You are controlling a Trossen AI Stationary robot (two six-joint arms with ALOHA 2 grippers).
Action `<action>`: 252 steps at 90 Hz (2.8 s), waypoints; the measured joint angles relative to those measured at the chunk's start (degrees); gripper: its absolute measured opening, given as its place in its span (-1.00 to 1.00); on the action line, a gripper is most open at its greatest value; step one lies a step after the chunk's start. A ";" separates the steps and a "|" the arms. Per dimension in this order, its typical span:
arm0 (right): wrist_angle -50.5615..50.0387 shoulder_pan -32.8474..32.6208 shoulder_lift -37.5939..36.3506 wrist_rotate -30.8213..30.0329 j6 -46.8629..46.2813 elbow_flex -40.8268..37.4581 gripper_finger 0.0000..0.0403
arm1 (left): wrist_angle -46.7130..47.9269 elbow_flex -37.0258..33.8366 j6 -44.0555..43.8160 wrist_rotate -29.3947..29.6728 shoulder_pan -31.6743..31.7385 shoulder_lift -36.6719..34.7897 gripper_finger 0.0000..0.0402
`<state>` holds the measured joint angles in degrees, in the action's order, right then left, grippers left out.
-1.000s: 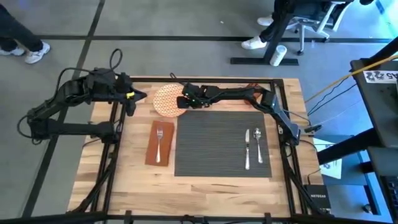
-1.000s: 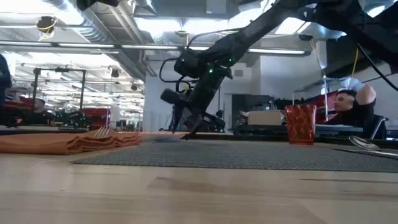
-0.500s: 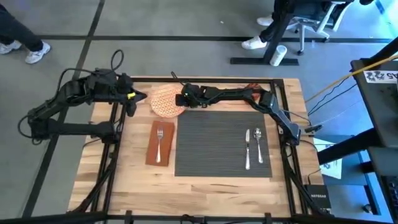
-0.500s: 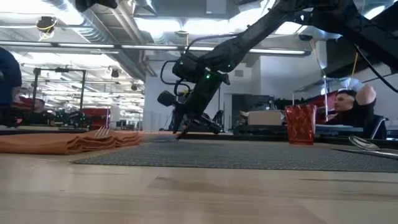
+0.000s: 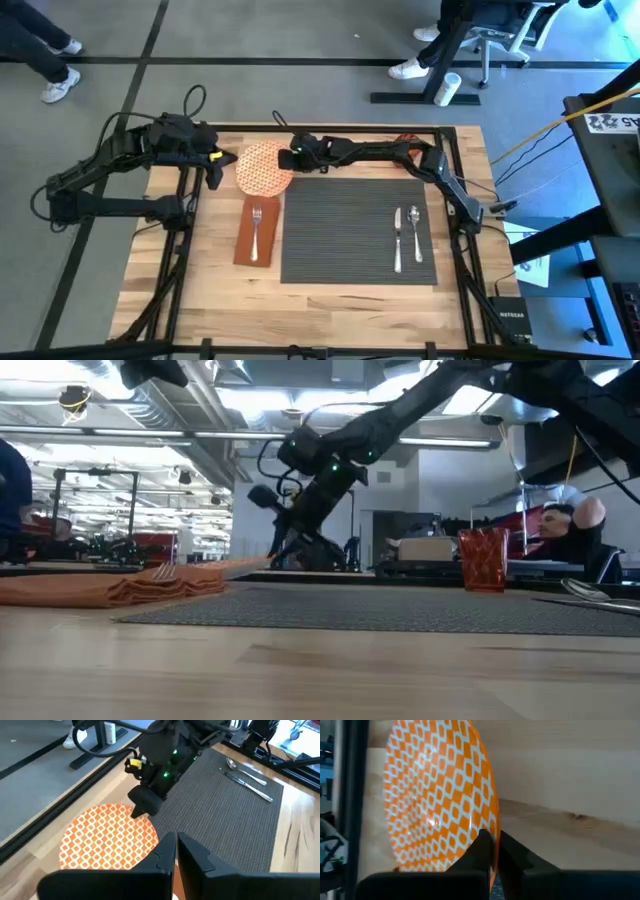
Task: Set table place
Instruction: Put the orange plate on the gray tablemat to the left of the silver fork
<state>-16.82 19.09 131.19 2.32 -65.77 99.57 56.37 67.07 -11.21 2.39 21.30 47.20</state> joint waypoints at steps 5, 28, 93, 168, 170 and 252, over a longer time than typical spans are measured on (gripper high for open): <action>-0.13 0.00 -0.34 0.04 -0.02 -0.07 -1.00 | -0.01 0.00 0.74 0.00 0.00 0.00 -1.00; -0.49 0.88 -2.30 1.31 -3.72 -0.10 -1.00 | 0.01 0.00 2.22 0.00 0.00 -0.02 -1.00; -28.66 5.46 -20.32 4.33 17.00 -0.07 -1.00 | -0.04 -0.04 4.17 0.02 0.00 -0.06 -1.00; -47.24 -3.86 -26.95 21.39 33.87 -10.08 -1.00 | 0.01 -0.04 4.18 0.00 0.00 -0.04 -1.00; -46.08 -3.87 -26.95 21.44 33.28 -10.96 -1.00 | 0.01 -0.04 4.18 0.00 0.00 -0.04 -1.00; -35.58 -4.36 -26.95 16.10 28.48 -23.74 -1.00 | 0.04 -0.04 2.32 -0.03 0.00 -0.02 -1.00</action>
<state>-52.40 14.73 104.25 18.43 -37.29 75.83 56.40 67.02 -8.88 2.36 21.30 47.18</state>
